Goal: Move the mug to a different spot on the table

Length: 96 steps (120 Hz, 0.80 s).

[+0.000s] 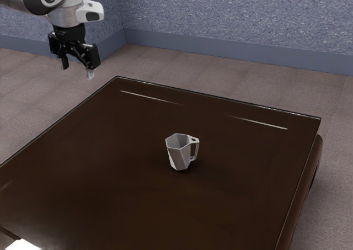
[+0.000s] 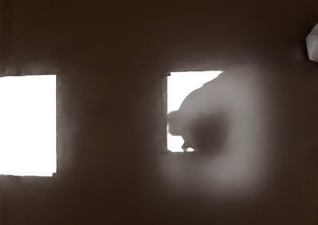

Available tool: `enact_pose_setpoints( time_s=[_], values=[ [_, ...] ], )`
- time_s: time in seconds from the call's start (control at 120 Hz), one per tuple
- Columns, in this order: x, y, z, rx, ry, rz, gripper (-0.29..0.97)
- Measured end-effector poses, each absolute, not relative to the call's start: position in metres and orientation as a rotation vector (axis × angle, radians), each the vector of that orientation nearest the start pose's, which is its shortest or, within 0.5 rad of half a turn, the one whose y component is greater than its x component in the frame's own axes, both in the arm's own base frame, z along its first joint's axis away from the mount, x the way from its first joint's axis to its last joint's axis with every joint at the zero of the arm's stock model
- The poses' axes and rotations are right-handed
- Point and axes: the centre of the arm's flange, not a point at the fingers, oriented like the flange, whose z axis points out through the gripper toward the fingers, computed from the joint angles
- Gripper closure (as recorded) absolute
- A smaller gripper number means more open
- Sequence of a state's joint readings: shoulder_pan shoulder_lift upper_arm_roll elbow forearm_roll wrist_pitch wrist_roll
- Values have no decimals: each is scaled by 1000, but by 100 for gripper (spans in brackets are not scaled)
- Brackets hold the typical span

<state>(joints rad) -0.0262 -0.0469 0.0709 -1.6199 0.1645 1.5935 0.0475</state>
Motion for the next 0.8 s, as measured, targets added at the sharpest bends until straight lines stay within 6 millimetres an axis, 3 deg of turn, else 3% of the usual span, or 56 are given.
enact_pose_setpoints(
  time_s=[0.075,0.125,0.258,0.383,0.492,0.6,0.7,0.8],
  values=[
    [543,27,629,-2980,51,-44,0],
    [547,20,618,-2988,70,-23,0],
    [578,1,554,-3016,113,121,0],
    [599,-71,511,-3009,348,149,0],
    [620,-111,478,-2993,522,137,0],
    [626,-158,456,-2955,733,104,0],
    [643,-180,435,-2938,869,79,0],
    [669,-187,418,-2932,947,42,0]
  ],
)
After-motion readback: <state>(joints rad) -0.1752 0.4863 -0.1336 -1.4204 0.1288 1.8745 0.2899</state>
